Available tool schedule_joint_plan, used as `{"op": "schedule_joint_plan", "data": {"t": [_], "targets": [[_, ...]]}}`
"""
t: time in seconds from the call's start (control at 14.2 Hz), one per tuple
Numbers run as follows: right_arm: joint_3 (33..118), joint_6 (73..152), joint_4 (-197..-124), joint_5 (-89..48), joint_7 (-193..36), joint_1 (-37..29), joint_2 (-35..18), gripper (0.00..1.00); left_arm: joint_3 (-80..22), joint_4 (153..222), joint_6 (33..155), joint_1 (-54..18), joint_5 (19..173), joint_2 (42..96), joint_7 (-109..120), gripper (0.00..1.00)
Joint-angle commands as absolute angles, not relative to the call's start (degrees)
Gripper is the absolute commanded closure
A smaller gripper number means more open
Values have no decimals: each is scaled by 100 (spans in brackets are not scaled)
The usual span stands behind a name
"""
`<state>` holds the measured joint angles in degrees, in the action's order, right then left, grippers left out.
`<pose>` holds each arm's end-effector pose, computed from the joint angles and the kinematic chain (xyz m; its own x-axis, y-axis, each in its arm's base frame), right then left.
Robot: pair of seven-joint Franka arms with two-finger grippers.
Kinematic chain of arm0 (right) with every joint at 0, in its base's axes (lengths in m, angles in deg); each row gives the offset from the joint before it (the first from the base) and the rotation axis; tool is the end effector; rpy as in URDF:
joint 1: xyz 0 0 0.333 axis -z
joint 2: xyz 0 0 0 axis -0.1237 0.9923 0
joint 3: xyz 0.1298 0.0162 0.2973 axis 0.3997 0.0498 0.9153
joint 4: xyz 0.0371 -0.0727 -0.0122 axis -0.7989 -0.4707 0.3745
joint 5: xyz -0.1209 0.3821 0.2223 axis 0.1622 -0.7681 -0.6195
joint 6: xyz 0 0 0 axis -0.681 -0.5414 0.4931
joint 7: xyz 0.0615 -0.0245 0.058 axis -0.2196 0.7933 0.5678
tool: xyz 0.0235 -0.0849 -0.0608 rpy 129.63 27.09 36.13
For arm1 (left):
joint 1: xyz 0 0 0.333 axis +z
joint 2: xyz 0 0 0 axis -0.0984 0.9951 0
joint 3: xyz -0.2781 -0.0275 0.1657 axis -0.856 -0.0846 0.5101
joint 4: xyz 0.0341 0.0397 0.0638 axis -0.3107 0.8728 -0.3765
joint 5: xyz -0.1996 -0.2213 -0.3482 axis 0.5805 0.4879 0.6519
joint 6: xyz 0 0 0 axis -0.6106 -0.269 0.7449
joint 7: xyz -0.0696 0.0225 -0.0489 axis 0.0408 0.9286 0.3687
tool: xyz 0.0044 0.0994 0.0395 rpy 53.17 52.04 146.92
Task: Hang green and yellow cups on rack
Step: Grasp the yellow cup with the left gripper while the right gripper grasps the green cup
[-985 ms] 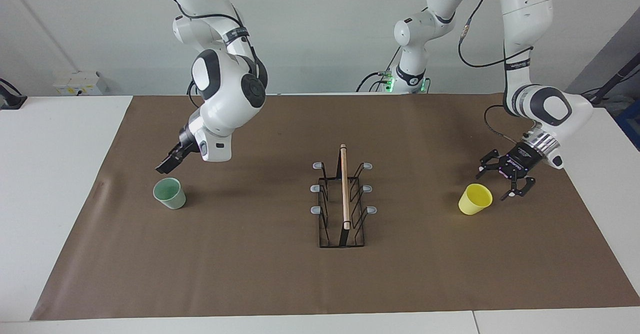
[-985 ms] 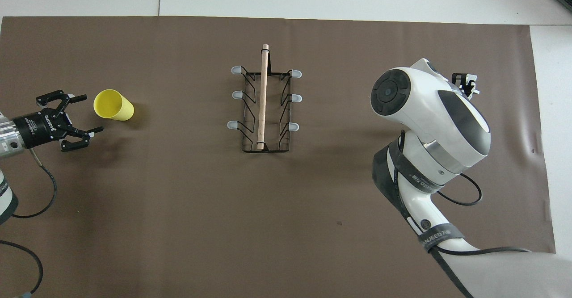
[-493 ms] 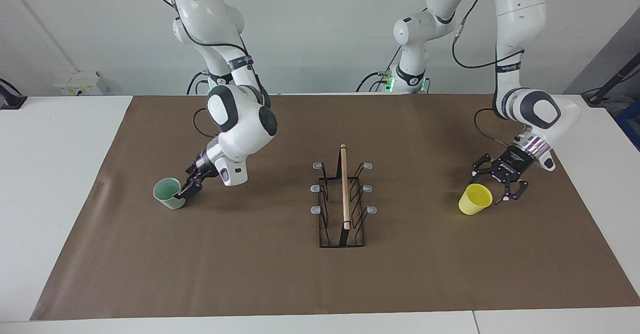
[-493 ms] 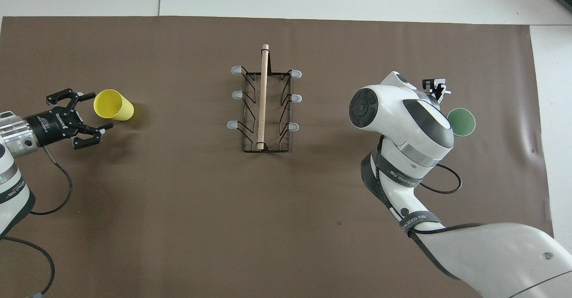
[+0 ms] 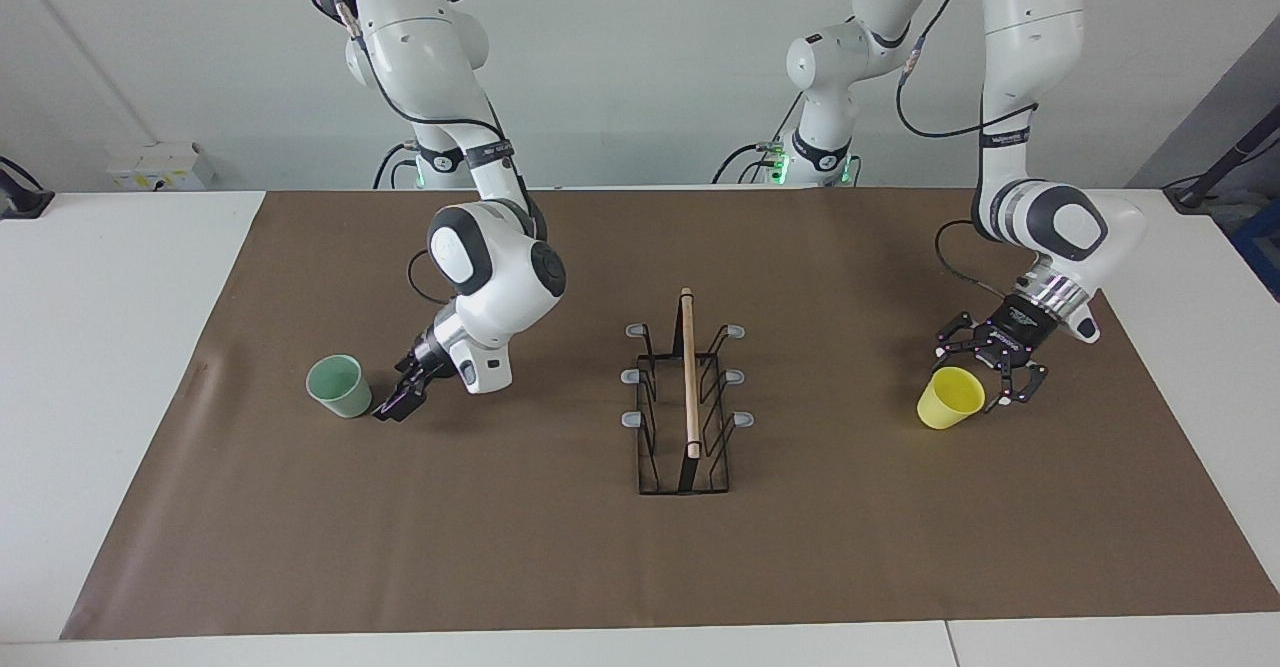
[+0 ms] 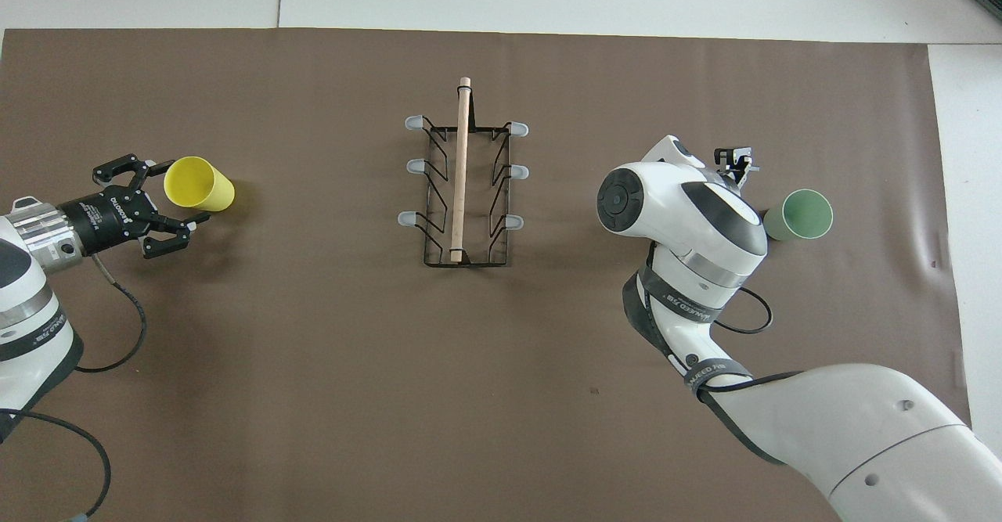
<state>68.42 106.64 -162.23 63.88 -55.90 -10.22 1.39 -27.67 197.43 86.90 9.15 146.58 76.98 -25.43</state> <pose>0.6626 0.1501 0.2561 0.2785 0.6697 -0.6884 0.9491 -0.0819 0.3043 0.6229 0.1221 0.2410 -0.2172 0.5763 -0.7879 0.8552 0.5015 0.1311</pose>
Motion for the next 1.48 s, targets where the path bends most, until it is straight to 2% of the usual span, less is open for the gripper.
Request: {"op": "schedule_joint_plan", "data": {"t": [0.0,0.28,0.84,0.91,1.06,1.41], "targets": [[6857,10969,-16486,6552,-5893,-898,103,0,-2737,19855,8959,719,14913,7691,-2513,0],[6857,11285,-16706,6561,-5797,-608,112,0,-2737,19855,9116,710,14922,7708,-2443,0],[6866,11268,-16977,7542,-4443,-748,191,0,-2745,19846,9258,578,15089,7787,-2434,0],[6866,11277,-17066,7841,-4434,-774,182,0,-2737,19846,9258,569,15098,7788,-2434,13],[6857,11416,-17215,8098,-4425,-731,156,0,-2737,19846,9354,569,15107,7788,-2408,100],[6857,11488,-17453,8635,-4434,-582,138,0,-2719,19749,9407,402,15054,7832,-1155,100]]}}
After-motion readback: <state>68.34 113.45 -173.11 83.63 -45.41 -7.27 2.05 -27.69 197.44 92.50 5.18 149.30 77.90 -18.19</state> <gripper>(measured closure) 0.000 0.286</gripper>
